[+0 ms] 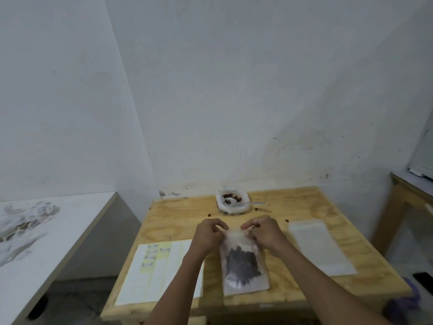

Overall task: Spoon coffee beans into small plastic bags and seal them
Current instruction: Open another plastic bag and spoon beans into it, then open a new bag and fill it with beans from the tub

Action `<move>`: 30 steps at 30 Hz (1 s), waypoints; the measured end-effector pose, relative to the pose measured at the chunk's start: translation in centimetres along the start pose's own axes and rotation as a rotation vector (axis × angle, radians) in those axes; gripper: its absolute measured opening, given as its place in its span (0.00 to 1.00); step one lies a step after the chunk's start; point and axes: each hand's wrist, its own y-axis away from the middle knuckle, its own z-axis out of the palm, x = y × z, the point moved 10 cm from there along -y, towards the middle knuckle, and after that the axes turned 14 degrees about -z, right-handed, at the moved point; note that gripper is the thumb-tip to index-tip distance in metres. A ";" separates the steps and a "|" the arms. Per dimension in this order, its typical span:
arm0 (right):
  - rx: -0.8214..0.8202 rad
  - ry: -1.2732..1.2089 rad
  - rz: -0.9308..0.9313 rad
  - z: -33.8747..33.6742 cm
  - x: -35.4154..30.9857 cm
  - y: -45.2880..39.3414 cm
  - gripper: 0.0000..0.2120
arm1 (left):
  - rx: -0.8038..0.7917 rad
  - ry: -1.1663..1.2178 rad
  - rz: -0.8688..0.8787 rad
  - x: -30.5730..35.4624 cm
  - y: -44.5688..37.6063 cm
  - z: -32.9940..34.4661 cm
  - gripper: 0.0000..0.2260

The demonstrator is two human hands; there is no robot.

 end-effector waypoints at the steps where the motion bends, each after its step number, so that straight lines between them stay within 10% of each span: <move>1: -0.003 0.046 -0.019 0.3 -0.1 0.1 0.11 | 0.017 -0.050 0.018 0.2 0.3 0.0 0.16; 11: -0.027 0.373 -0.091 -0.2 -1.5 0.3 0.08 | 0.196 -0.444 0.138 2.9 0.7 0.6 0.11; 20: 0.312 0.264 0.075 -9.8 1.5 1.6 0.01 | 0.127 -0.372 0.253 10.4 1.3 8.2 0.08; 30: 0.376 0.416 0.337 -18.0 10.5 6.1 0.21 | 0.010 -0.372 0.235 13.3 1.4 18.3 0.10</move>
